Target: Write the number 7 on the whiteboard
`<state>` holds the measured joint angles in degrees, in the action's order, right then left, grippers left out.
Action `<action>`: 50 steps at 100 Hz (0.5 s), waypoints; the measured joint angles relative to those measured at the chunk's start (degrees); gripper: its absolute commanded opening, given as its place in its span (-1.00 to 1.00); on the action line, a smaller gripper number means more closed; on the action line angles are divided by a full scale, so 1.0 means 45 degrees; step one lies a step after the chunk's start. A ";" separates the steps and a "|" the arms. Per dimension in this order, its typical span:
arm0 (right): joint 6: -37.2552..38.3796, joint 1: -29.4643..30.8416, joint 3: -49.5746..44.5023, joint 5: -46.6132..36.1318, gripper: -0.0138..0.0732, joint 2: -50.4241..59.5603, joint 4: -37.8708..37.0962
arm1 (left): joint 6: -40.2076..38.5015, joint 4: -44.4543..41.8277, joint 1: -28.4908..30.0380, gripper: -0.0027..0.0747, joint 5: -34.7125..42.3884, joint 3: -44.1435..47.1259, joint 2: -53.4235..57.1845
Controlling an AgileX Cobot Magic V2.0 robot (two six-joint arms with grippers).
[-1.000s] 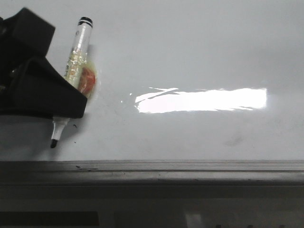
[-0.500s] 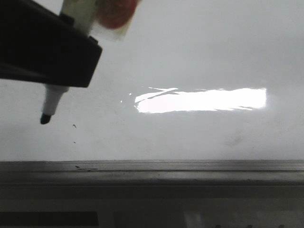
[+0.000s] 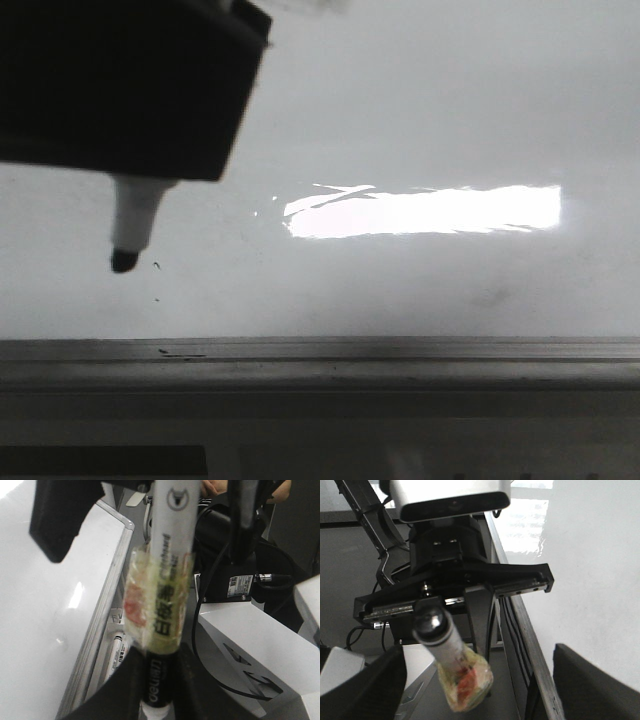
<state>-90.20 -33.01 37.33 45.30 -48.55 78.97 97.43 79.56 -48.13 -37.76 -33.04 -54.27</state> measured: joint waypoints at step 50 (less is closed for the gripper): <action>-0.0765 -0.0254 0.0000 0.0779 -0.05 -0.1700 0.1058 | 0.0048 0.0075 0.0000 -0.98 -0.0207 0.0000 0.0000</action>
<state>-93.64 -34.15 37.33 48.80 -56.21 83.73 97.64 79.90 -48.13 -38.69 -33.04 -54.27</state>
